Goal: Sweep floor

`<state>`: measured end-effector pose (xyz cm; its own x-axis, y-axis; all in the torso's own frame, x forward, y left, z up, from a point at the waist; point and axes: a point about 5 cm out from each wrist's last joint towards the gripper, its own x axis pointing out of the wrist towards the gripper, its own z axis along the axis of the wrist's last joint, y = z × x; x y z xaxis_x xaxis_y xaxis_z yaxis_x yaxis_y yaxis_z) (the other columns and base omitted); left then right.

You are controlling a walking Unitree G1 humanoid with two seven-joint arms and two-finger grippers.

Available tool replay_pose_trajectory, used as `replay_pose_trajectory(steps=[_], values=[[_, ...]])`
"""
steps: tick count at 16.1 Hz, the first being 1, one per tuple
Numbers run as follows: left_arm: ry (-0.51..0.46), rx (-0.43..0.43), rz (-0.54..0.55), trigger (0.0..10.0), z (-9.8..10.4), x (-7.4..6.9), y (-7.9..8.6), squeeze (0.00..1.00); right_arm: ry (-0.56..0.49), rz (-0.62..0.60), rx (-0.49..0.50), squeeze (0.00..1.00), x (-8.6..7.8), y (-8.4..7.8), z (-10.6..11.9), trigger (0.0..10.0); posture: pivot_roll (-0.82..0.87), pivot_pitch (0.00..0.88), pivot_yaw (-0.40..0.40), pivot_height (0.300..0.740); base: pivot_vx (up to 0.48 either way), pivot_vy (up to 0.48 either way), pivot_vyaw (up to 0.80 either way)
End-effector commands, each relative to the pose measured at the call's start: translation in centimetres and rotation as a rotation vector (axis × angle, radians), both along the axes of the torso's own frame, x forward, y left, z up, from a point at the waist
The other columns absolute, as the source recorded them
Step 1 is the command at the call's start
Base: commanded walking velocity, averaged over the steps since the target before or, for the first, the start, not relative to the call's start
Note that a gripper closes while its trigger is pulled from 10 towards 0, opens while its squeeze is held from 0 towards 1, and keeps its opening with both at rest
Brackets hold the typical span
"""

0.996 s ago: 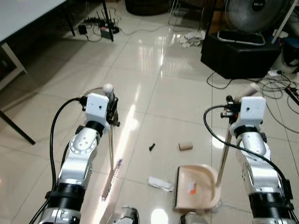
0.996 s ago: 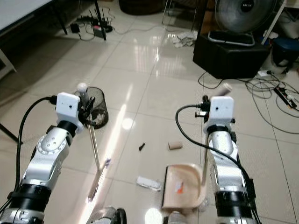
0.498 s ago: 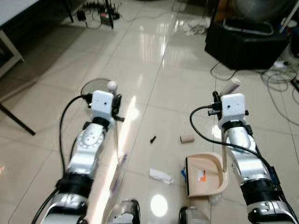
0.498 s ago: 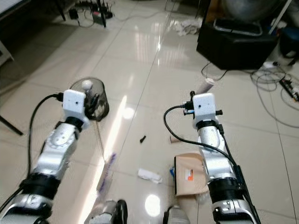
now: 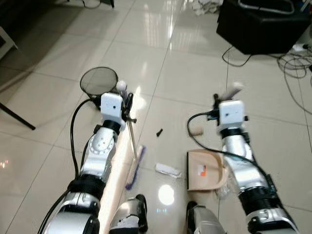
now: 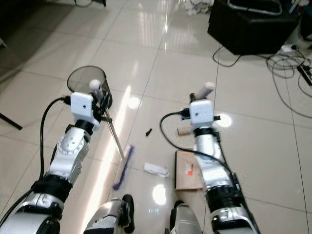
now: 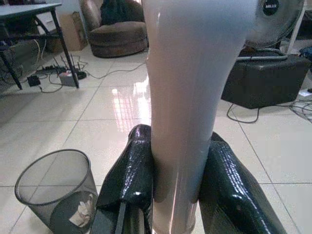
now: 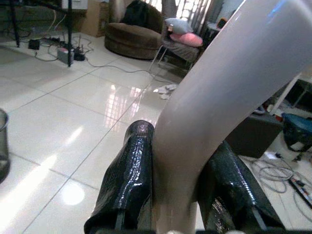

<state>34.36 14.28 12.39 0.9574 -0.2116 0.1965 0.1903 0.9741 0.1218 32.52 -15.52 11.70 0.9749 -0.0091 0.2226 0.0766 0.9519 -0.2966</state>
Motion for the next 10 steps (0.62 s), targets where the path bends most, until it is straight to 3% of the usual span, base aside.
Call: replay_pose_trajectory(steps=[1,4,10], values=[[0.012,0.017,0.019,10.0,-0.5,-0.1,0.4,0.0,-0.016,0.003,-0.012,0.0,-0.1,0.2,0.0,10.0,0.08,0.338,0.068,0.74,0.0,0.0,0.0],[-0.007,0.012,0.017,10.0,-0.3,0.2,-0.1,0.0,0.0,0.026,-0.017,0.0,0.1,2.1,-0.9,10.0,0.08,0.337,0.063,0.74,0.0,0.0,0.0],[0.013,-0.16,0.016,10.0,0.3,1.1,-1.8,0.0,-0.015,0.002,0.107,0.0,0.5,3.7,-1.2,10.0,0.11,0.345,0.077,0.74,0.0,0.0,0.0]])
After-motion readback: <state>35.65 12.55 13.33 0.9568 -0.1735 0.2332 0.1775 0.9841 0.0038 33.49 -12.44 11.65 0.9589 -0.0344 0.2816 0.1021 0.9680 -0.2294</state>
